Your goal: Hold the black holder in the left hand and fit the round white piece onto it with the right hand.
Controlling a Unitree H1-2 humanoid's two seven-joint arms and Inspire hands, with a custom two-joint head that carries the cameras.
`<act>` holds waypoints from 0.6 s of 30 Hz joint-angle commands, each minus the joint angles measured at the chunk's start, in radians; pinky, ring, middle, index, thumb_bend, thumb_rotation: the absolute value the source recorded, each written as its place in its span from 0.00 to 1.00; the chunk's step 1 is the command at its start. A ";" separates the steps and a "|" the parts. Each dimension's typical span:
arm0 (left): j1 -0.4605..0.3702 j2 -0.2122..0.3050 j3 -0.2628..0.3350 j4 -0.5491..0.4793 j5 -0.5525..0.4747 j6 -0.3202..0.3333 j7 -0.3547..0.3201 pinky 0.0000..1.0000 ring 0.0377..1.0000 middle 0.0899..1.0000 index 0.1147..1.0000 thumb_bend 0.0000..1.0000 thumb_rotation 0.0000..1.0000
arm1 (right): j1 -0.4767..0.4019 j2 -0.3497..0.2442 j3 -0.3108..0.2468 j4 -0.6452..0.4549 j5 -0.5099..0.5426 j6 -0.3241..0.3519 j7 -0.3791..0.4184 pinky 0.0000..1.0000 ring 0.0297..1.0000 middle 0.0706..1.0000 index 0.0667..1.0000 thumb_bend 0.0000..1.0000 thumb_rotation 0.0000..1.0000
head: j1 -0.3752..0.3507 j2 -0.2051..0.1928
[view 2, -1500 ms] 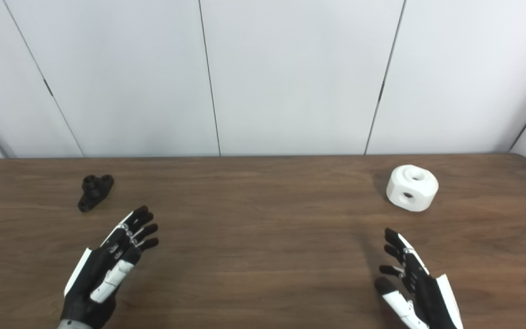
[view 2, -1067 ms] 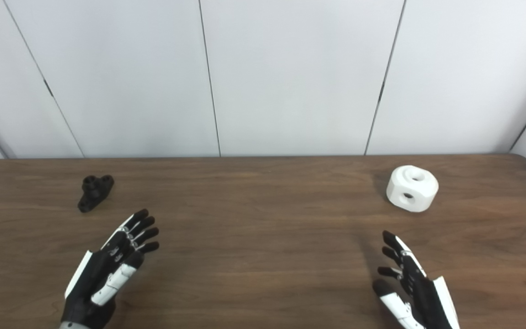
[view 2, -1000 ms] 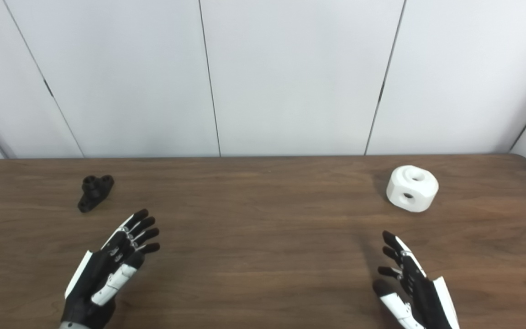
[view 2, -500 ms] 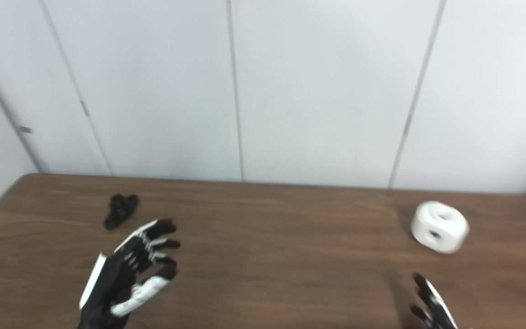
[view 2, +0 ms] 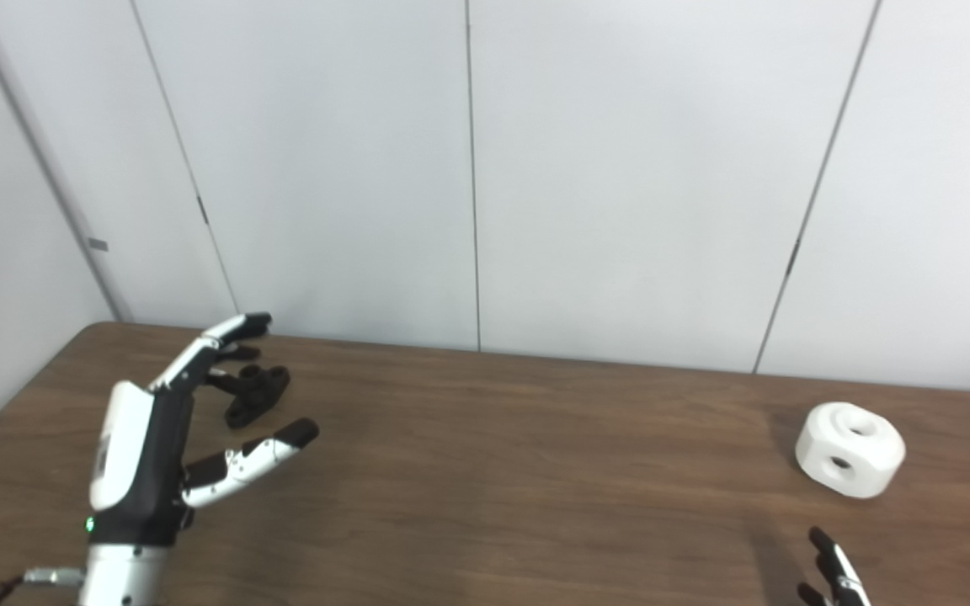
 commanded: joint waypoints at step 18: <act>-0.064 0.058 0.023 0.085 0.279 0.263 -0.029 0.75 0.87 0.89 0.83 1.00 0.51 | -0.021 -0.012 -0.043 0.079 -0.026 -0.132 -0.038 0.93 0.95 0.96 0.94 0.74 0.97 | 0.070 0.003</act>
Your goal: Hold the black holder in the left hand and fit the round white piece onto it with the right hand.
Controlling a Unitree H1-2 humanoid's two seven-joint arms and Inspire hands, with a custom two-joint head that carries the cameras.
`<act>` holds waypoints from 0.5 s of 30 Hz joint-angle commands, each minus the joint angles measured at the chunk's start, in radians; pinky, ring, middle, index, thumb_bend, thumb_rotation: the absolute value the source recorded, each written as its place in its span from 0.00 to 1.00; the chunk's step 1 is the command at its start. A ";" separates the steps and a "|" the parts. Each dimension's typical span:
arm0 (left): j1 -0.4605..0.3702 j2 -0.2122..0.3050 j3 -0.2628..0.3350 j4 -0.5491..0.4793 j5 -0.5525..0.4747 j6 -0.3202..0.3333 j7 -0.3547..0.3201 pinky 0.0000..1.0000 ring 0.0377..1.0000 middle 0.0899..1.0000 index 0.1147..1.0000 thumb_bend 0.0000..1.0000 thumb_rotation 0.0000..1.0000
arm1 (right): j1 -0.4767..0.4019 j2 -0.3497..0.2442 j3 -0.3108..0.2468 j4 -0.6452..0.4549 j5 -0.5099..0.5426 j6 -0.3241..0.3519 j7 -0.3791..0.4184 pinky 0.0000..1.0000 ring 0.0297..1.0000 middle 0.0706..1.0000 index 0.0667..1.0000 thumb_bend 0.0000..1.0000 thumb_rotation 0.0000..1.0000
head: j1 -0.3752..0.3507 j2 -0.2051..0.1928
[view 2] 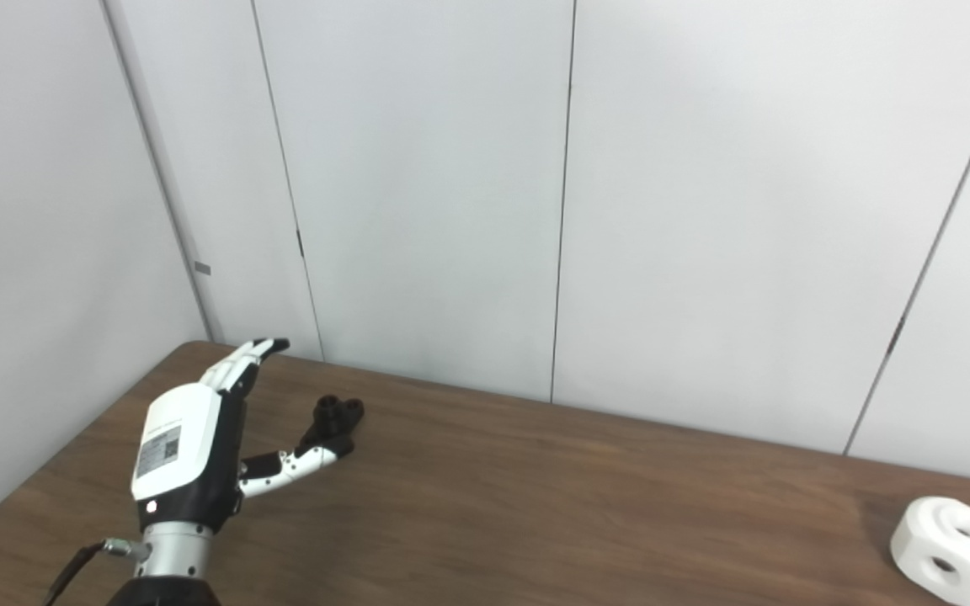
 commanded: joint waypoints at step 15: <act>-0.034 -0.014 -0.048 0.162 -0.051 0.175 0.018 0.89 0.91 0.94 0.84 1.00 0.46 | 0.025 -0.024 -0.016 -0.020 0.050 0.052 0.019 1.00 0.98 0.98 0.96 0.71 1.00 | 0.040 0.013</act>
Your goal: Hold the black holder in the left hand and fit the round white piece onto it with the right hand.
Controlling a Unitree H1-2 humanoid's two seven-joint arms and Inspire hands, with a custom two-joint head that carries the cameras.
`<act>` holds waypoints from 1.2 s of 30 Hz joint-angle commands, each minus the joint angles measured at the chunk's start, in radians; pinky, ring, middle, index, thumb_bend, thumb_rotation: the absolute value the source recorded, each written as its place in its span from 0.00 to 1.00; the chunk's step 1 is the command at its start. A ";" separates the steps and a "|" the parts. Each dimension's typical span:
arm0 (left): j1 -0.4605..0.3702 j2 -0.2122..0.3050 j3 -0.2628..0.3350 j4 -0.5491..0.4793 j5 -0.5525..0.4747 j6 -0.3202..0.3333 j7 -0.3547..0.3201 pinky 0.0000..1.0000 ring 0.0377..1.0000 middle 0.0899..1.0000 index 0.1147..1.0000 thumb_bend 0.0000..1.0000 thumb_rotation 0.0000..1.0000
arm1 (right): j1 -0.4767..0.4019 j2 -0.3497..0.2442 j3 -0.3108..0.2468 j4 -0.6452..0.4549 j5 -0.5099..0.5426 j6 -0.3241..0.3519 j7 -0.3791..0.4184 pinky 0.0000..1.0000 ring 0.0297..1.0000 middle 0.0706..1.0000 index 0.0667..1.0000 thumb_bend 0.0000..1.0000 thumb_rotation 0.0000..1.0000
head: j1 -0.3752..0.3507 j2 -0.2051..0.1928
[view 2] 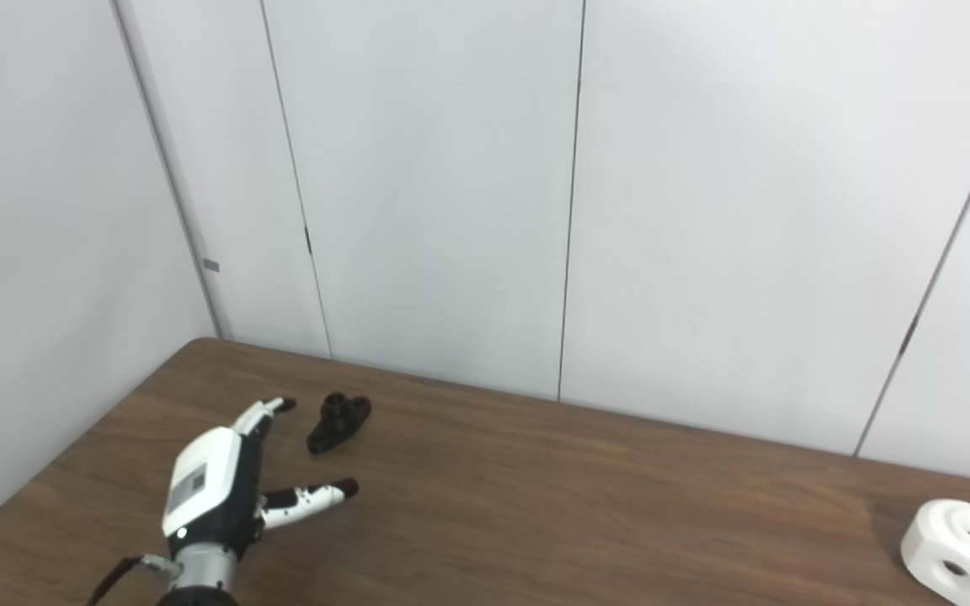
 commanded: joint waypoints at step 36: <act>-0.307 0.048 0.019 0.678 -0.308 -0.034 0.458 0.93 0.98 1.00 0.84 0.95 0.31 | 0.017 -0.032 -0.017 0.030 0.083 -0.040 0.034 0.98 1.00 1.00 0.98 0.76 0.95 | 0.060 -0.022</act>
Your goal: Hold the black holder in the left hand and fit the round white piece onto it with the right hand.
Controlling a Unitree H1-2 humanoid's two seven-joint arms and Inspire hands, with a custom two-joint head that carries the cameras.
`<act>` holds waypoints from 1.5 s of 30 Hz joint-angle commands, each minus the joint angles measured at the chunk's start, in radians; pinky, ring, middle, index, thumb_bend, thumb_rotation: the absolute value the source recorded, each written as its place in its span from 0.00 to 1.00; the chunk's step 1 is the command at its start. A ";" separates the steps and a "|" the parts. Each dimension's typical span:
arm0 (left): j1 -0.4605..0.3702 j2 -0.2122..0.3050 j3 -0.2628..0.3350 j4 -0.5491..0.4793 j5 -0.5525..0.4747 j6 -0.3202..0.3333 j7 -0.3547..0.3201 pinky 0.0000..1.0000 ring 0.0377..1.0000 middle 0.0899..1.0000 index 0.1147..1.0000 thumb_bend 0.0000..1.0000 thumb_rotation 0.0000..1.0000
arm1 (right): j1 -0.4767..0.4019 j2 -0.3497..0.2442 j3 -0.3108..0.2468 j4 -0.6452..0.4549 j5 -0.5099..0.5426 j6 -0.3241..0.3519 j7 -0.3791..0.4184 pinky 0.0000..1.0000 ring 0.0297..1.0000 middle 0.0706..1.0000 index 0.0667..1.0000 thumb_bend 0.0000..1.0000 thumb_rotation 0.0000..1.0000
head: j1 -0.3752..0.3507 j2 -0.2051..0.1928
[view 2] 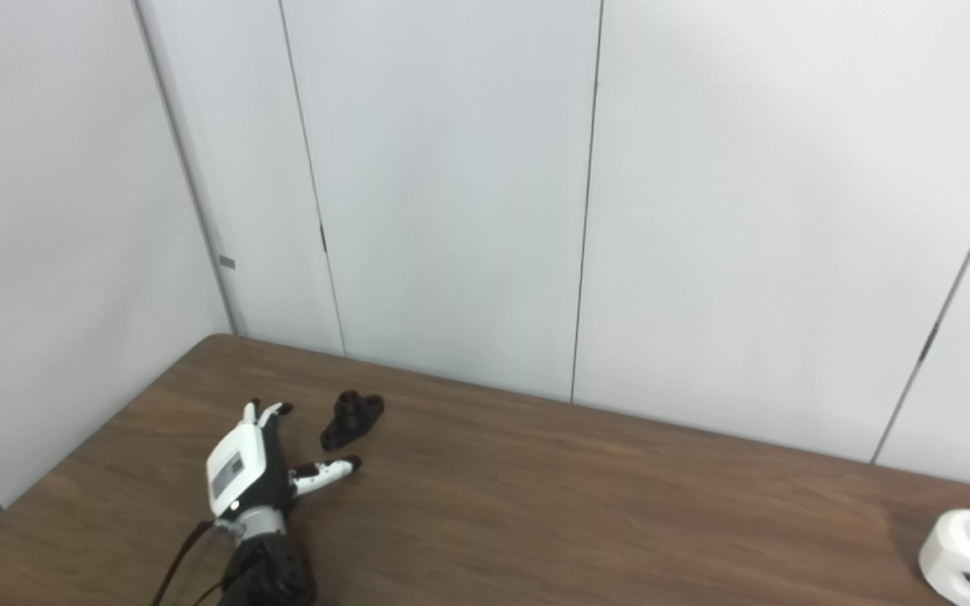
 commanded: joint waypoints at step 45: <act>-0.117 0.047 -0.131 0.251 -0.163 -0.023 0.086 0.91 0.92 0.85 0.41 0.52 0.05 | 0.045 -0.004 -0.026 -0.019 0.022 -0.031 0.015 0.98 1.00 1.00 0.99 0.75 0.93 | -0.014 0.024</act>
